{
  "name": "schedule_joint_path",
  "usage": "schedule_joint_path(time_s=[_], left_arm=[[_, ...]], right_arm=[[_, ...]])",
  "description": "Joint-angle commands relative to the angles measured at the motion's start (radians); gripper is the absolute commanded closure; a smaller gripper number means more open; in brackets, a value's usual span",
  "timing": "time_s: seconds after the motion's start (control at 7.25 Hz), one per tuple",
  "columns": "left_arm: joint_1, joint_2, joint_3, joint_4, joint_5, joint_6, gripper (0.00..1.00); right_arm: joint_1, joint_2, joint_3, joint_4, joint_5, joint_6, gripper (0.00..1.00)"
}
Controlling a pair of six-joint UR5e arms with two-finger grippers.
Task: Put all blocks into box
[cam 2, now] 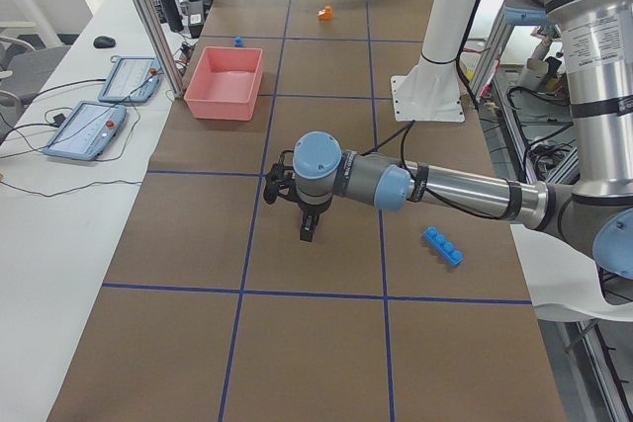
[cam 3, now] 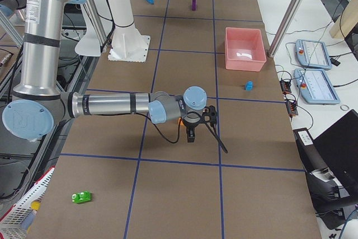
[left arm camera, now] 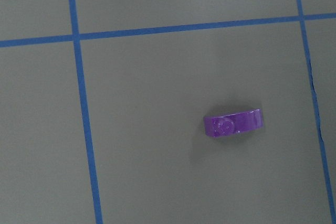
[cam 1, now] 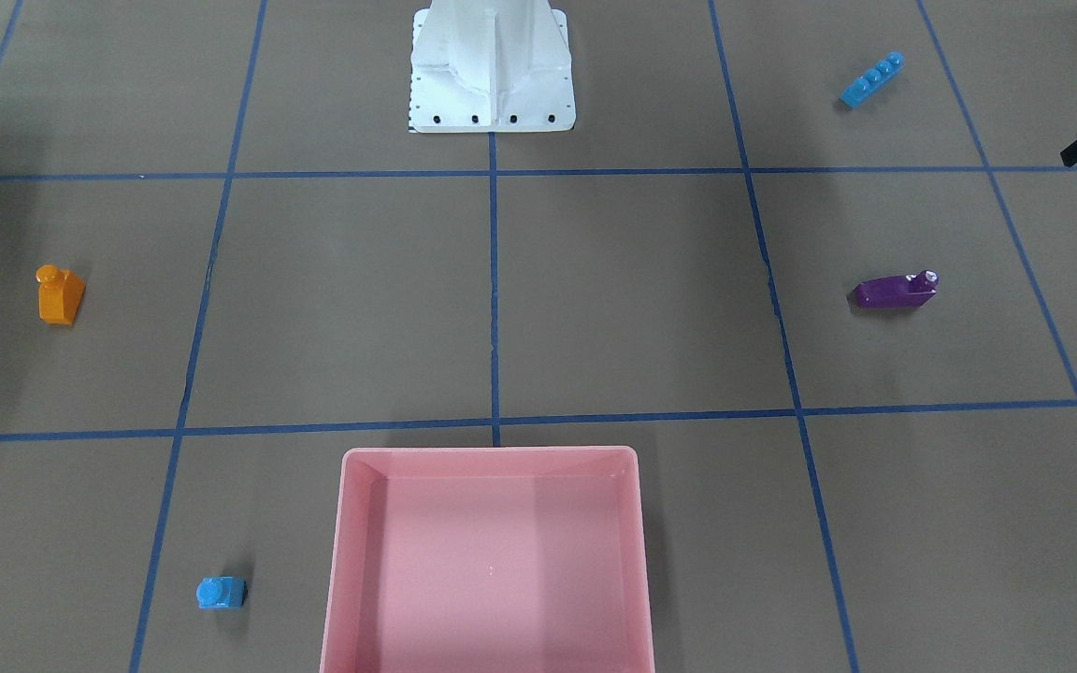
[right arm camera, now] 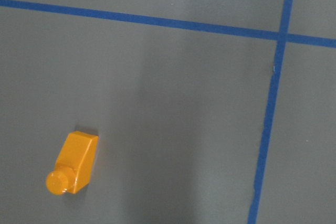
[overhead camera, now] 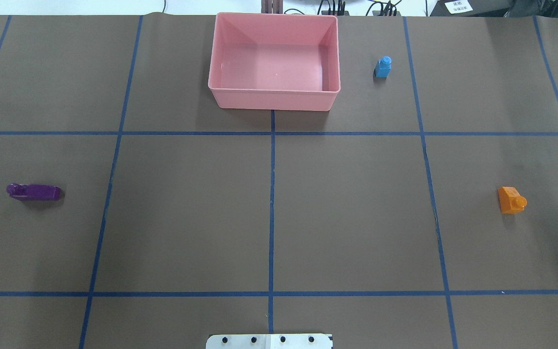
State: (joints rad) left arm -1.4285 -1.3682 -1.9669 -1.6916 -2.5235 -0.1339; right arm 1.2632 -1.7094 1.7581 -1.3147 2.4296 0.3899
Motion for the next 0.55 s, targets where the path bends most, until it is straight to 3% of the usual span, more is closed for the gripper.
schedule_joint_path(time_s=[0.0, 0.41], left_arm=[[0.043, -0.043, 0.005, -0.002, 0.006, -0.033, 0.0], [0.052, -0.048, 0.005, 0.0, 0.04, -0.036, 0.0]], right_arm=[[-0.214, 0.027, -0.002, 0.139, -0.108, 0.359, 0.0], [-0.301, 0.071, -0.049, 0.154, -0.147, 0.445, 0.0]])
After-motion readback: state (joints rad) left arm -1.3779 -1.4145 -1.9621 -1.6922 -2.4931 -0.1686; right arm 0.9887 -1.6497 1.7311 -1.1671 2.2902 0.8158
